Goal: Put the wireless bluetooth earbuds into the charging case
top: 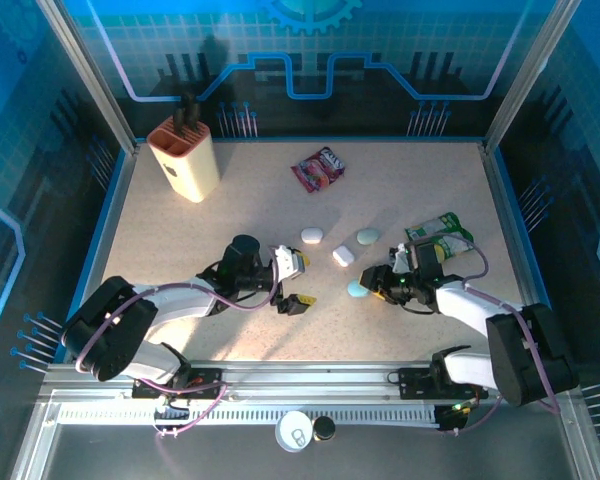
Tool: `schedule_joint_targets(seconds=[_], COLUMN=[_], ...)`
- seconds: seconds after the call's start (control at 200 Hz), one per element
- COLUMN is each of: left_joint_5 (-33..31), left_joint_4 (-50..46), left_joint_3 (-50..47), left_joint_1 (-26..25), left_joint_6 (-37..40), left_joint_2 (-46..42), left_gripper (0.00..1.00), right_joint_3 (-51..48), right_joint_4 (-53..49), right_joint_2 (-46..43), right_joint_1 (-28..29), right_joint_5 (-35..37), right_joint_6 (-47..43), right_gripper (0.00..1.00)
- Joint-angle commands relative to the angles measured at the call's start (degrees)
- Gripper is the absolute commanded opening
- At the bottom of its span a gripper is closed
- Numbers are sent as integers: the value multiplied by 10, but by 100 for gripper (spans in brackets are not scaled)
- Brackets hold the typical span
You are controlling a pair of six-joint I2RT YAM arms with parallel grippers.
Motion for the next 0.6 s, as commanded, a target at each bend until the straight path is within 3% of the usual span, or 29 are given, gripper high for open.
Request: schedule_joint_targets(seconds=[0.0, 0.085, 0.345, 0.5, 0.595], left_joint_5=[-50, -109, -254, -425, -454], left_joint_4=[-54, -66, -83, -93, -73], left_joint_3=[29, 32, 8, -18, -51], left_joint_1=[-3, 4, 68, 110, 155], left_joint_6=[-9, -42, -111, -142, -160], left_joint_2=[-24, -46, -147, -193, -213], left_gripper=[99, 99, 99, 99, 99], right_joint_3=[11, 27, 113, 118, 84], right_joint_4=[-41, -84, -173, -98, 10], right_joint_2=[-34, -65, -138, -161, -151], right_joint_1=[-10, -12, -14, -14, -16], right_joint_5=[44, 87, 240, 349, 398], right_joint_6=[-28, -52, -195, -327, -392], right_gripper=[67, 78, 89, 91, 92])
